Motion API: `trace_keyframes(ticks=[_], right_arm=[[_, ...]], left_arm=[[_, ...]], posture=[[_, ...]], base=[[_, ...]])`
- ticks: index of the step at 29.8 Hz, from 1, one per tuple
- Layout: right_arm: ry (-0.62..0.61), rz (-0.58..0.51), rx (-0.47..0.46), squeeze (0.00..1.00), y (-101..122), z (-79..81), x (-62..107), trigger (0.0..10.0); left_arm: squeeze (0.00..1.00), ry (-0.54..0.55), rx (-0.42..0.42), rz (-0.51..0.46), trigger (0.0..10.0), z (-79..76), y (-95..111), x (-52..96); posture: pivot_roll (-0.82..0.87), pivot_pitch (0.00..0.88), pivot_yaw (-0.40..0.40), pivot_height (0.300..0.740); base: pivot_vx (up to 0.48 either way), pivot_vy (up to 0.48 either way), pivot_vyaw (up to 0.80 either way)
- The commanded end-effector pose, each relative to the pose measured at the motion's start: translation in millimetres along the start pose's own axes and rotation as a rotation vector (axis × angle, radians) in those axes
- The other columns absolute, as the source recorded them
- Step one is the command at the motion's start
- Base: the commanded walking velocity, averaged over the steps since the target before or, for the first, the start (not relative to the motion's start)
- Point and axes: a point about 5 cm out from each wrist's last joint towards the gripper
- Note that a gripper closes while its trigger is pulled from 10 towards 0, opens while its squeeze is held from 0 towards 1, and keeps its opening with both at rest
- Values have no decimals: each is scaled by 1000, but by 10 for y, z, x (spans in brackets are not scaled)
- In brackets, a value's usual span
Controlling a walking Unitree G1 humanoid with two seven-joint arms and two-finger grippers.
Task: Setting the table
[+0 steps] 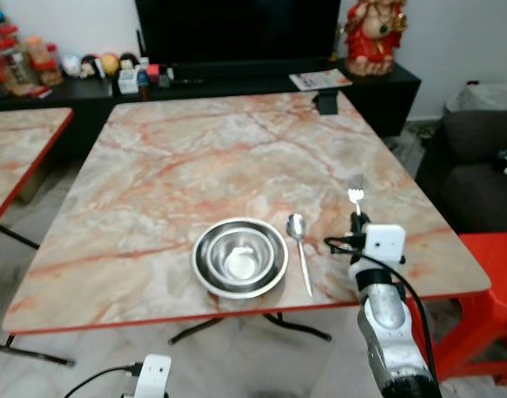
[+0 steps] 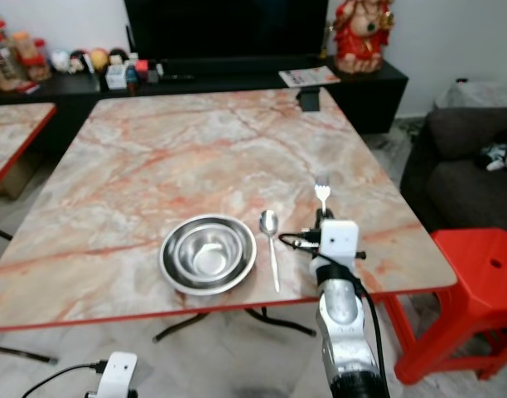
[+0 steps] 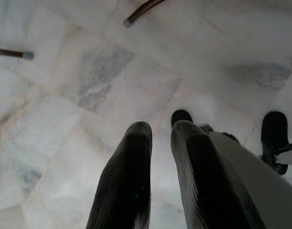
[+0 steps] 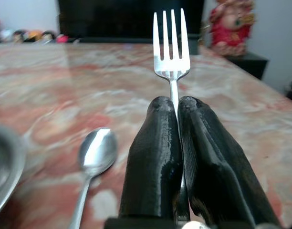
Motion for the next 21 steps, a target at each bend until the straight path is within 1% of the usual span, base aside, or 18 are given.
trace_keyframes(ticks=[1, 4, 6, 8, 9, 11, 13, 14, 15, 17, 21], right_arm=[[1, 32, 4, 0, -29, -76, 10, 10000], [-7, 57, 12, 0, -42, -148, -17, 10000], [-3, 71, 11, 0, -48, -159, -30, 10000], [-2, 103, 24, 0, -63, -202, -74, 10000], [-2, 103, 24, 0, -63, -202, -74, 10000], [7, 133, 24, 0, -65, -225, -127, 10000], [16, 155, 18, 0, -62, -234, -174, 10000], [22, 154, 26, 0, -37, -235, -224, 10000], [22, 154, 26, 0, -37, -235, -224, 10000], [14, 160, 60, 0, -21, -242, -275, 10000], [-21, 200, 25, 0, -39, -219, -343, 10000]], left_arm=[[0, -2, 5, 8, 10000, 2, -20, 2], [0, -5, 6, 7, 10000, -5, -18, 2], [0, -6, 7, 7, 10000, -5, -17, 2], [0, -8, 7, 9, 10000, -5, -21, 2], [0, -8, 7, 9, 10000, -5, -21, 2], [0, -9, 7, 10, 10000, -1, -25, 3], [0, -10, 5, 11, 10000, 5, -30, 4], [0, -9, 5, 13, 10000, 10, -35, 4], [0, -9, 5, 13, 10000, 10, -35, 4], [0, -7, 5, 15, 10000, 20, -43, 6], [0, -6, 4, 20, 10000, 34, -62, 9]], posture=[[-110, 0, 16, 740], [-110, 0, 18, 740], [-108, 0, 19, 740], [-107, 0, 20, 740], [-107, 0, 20, 740], [-102, 0, 24, 740], [-102, 0, 26, 740], [-98, 0, 26, 740], [-98, 0, 26, 740], [-93, 0, 24, 740], [-81, 0, 22, 740]], base=[[0, 0, 0], [0, 0, 0], [0, 0, 0], [0, 0, 0], [0, 0, 0], [0, 0, 0], [0, 0, 0], [0, 0, 0], [0, 0, 0], [0, 0, 0], [0, 0, 0]])
Point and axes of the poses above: a point about 5 cm out from each wrist's last joint towards the gripper, its own x axis pointing back from the gripper into the wrist, its own y axis along the axis of the wrist's last joint, z = x × y, and after that the axes turned 13 degrees about -x, right-handed
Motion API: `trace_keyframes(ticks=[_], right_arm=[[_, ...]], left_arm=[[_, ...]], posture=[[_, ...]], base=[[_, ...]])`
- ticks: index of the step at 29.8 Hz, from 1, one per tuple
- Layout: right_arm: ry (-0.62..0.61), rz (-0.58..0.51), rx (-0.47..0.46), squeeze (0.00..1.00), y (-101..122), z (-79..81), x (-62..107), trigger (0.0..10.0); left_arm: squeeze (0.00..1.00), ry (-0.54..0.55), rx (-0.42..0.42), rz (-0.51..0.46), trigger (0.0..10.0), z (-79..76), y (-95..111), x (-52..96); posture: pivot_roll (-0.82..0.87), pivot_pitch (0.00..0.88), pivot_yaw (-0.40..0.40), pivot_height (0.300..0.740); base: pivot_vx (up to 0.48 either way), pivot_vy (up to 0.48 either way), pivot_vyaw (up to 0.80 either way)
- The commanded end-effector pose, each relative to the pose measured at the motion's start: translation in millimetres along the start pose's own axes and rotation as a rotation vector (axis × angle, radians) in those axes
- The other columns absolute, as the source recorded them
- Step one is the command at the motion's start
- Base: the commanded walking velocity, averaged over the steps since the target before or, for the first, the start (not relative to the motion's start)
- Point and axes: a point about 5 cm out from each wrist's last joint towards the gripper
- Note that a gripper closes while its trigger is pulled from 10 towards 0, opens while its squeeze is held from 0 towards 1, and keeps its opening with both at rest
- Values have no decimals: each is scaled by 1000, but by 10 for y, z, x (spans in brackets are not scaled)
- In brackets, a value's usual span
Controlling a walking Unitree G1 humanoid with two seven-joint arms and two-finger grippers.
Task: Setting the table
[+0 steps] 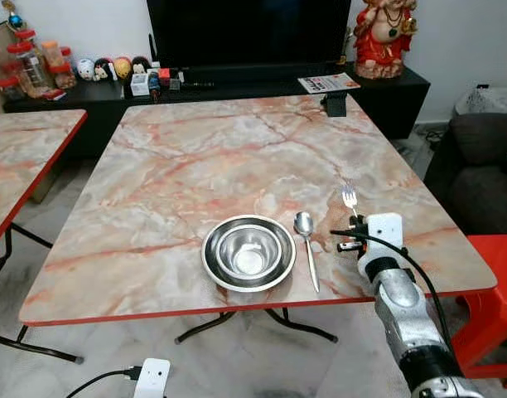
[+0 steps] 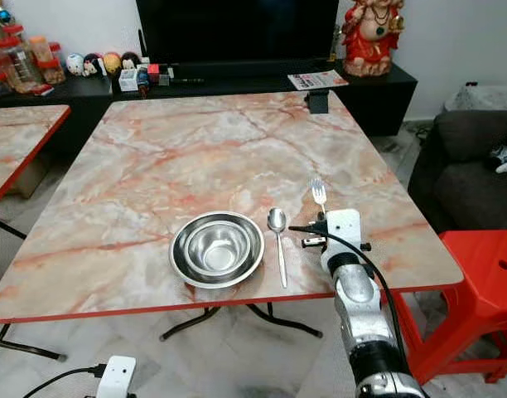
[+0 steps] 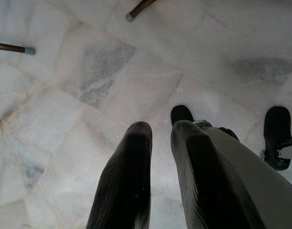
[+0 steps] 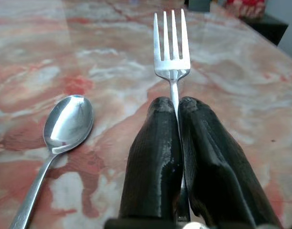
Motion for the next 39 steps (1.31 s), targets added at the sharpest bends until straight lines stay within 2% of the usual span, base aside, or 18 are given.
trace_keyframes(ticks=[1, 4, 11, 17, 20, 29, 39], right_arm=[[-13, 24, -39, 0, -5, 31, -37, 10000], [-40, 89, -95, 0, -48, 94, -82, 10000], [-21, 89, -125, 0, -22, 200, -112, 10000], [-32, 113, -108, 0, -50, 194, -102, 10000], [-57, 130, -77, 0, -89, 131, -57, 10000], [-72, 150, -84, 0, -182, 52, 54, 10000], [-43, 140, -106, 0, -165, 139, 60, 10000]], left_arm=[[0, -1, 4, 19, 10000, 39, -55, 8], [0, -8, 7, 27, 10000, 36, -75, 11], [0, -8, 5, 33, 10000, 38, -97, 15], [0, -11, 4, 32, 10000, 37, -96, 15], [0, -15, 8, 32, 10000, 30, -97, 15], [0, -21, 2, 31, 10000, 13, -89, 13], [0, -15, 1, 33, 10000, 24, -95, 14]], posture=[[-78, 0, 21, 740], [-72, 0, 19, 740], [-73, 0, 20, 740], [-70, 0, 16, 740], [-73, 0, 15, 740], [-86, 0, 20, 740], [-78, 0, 16, 740]], base=[[0, 0, 0], [0, 0, 0], [0, 0, 0], [0, 0, 0], [0, 0, 0], [0, 0, 0], [0, 0, 0]])
Point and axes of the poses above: a point about 5 cm out from each wrist's last joint towards the gripper, its own x axis pointing back from the gripper into the wrist, its own y axis along the axis of the wrist's last joint, z = x × y, and after that the axes turned 13 degrees about -x, right-handed
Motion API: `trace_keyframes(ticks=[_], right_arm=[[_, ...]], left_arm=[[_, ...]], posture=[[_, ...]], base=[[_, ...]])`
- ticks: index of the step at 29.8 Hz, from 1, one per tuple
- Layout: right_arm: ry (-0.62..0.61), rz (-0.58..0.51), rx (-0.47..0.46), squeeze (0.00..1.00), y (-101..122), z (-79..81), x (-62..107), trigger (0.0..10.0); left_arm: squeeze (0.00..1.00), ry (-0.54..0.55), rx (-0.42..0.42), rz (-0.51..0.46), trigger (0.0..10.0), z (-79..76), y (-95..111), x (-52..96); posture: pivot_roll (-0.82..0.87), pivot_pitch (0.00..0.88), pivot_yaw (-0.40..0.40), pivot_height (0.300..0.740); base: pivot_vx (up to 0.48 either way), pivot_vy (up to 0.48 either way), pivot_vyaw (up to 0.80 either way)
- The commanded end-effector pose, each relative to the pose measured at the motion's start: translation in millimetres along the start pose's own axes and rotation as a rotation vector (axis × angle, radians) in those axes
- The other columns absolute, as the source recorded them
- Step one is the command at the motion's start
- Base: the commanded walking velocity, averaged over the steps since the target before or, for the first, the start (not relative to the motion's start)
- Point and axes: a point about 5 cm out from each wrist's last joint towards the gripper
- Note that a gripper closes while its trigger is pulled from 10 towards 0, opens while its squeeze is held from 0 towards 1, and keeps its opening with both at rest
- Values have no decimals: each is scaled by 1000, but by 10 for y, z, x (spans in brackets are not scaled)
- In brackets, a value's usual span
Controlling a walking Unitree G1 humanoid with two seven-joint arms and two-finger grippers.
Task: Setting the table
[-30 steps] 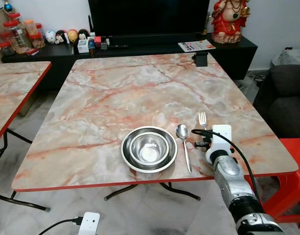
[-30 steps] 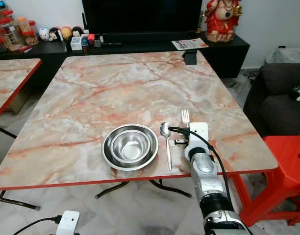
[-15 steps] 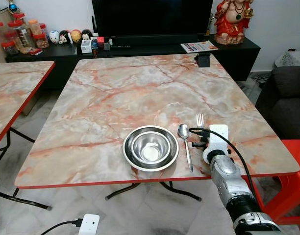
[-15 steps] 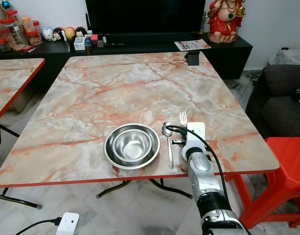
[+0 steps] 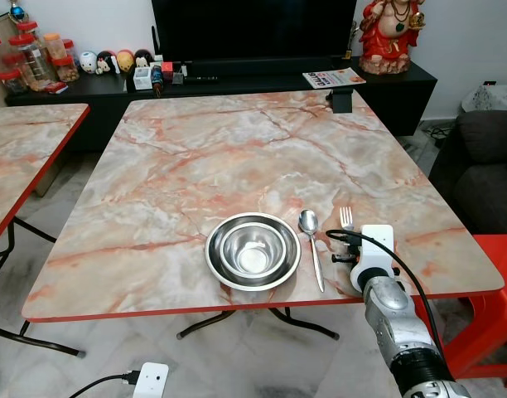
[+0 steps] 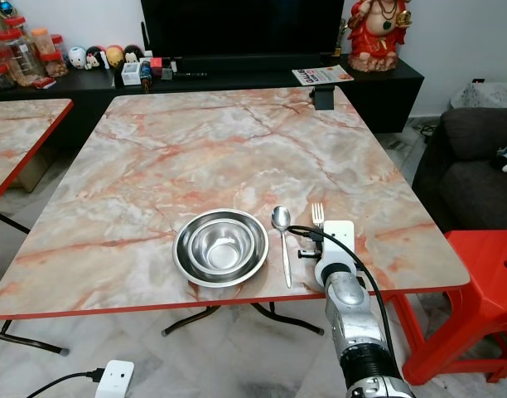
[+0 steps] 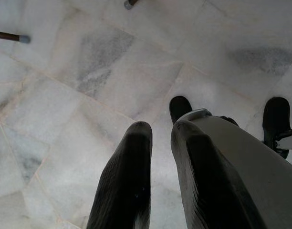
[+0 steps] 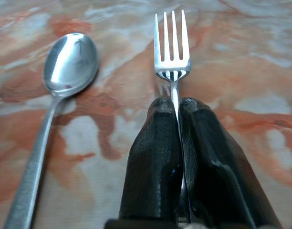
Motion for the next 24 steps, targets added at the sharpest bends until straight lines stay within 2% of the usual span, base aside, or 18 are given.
trace_keyframes(ticks=[1, 7, 24], right_arm=[[27, -23, -4, 0, 65, 68, -9, 10000], [32, -14, -7, 0, 54, 99, -9, 10000], [2, 5, 2, 0, 18, 13, -35, 10000]], left_arm=[[0, 3, 1, 18, 10000, 25, -33, 4], [0, 4, 3, 19, 10000, 31, -36, 4], [0, 3, 2, 16, 10000, 30, -22, 2]], posture=[[-76, 0, 16, 740], [-75, 0, 16, 740], [-75, 0, 19, 740]], base=[[0, 0, 0], [0, 0, 0], [0, 0, 0]])
Point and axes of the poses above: a point about 5 cm out from each wrist's last joint towards the gripper, its own x axis pointing back from the gripper into the wrist, its own y axis along the axis of the wrist's last joint, z = x × y, and after that the axes turned 13 degrees about -x, right-handed
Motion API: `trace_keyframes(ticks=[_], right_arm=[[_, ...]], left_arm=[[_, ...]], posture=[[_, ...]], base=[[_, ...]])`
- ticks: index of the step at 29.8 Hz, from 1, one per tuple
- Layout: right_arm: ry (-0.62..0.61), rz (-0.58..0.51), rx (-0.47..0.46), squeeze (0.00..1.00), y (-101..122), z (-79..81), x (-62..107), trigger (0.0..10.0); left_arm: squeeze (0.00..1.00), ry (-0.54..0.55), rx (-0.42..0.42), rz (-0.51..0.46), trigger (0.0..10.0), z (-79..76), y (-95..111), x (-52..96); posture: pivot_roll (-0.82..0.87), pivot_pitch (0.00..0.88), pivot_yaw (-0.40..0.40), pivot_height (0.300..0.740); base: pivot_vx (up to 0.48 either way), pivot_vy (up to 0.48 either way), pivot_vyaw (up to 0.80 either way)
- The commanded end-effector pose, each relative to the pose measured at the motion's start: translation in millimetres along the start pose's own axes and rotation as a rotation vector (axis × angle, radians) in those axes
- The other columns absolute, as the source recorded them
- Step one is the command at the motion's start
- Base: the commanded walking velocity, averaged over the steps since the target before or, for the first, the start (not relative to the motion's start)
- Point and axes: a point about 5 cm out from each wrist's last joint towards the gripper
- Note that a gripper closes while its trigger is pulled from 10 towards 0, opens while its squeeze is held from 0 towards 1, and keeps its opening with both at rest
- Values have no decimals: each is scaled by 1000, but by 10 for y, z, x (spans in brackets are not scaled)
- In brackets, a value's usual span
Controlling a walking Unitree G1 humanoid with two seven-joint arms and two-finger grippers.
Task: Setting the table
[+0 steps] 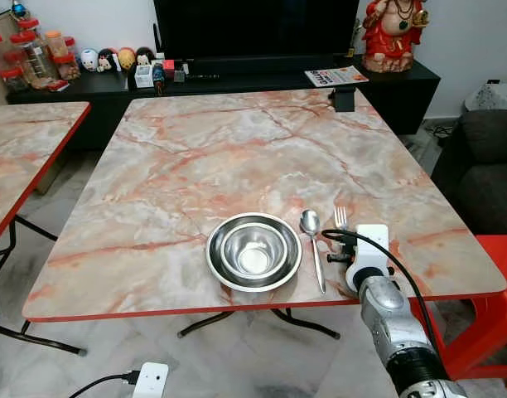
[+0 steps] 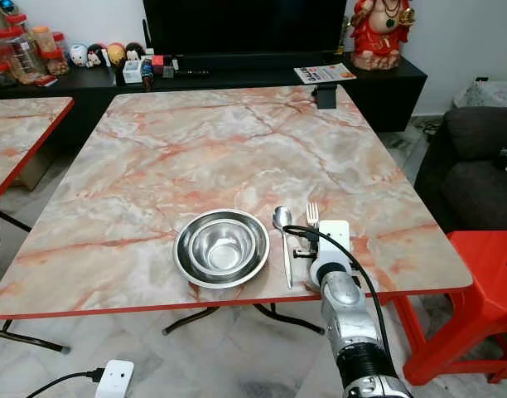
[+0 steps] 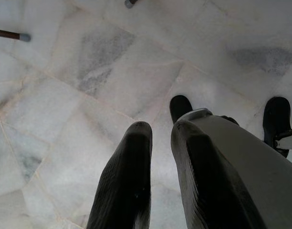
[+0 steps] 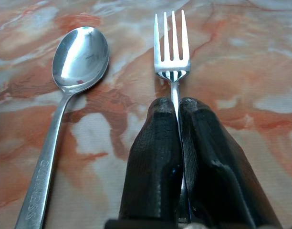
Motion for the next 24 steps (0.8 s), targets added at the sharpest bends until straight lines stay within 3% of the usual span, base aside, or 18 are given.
trace_keyframes(ticks=[1, 19, 20, 21, 22, 24], right_arm=[[-5, -10, 3, 0, 43, -4, -24, 10000], [3, -9, -27, 0, 30, 25, -58, 10000], [5, -8, -28, 59, 29, 27, -58, 10000], [6, -8, -28, 533, 29, 28, -59, 10000], [7, -7, -28, 922, 27, 29, -60, 10000], [7, -7, -27, 969, 27, 29, -61, 10000]], left_arm=[[0, 3, 2, 16, 10000, 30, -21, 2], [0, 4, -2, 18, 10000, 45, -25, 2], [0, 3, -2, 18, 10000, 44, -26, 2], [0, 3, -3, 18, 10000, 44, -24, 2], [0, 3, -3, 17, 10000, 43, -21, 1], [0, 3, -3, 17, 10000, 42, -20, 1]], posture=[[-75, 0, 19, 740], [-71, 0, 22, 740], [-70, 0, 22, 740], [-70, 0, 21, 740], [-70, 0, 21, 740], [-69, 0, 21, 740]], base=[[0, 0, 0], [0, 0, 0], [0, 0, 0], [0, 0, 0], [0, 0, 0], [0, 0, 0]])
Point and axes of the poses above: a point about 5 cm out from each wrist's last joint towards the gripper, its own x axis pointing back from the gripper into the wrist, its own y axis along the axis of the wrist's last joint, z = x × y, and after that the axes turned 13 degrees about -x, right-handed
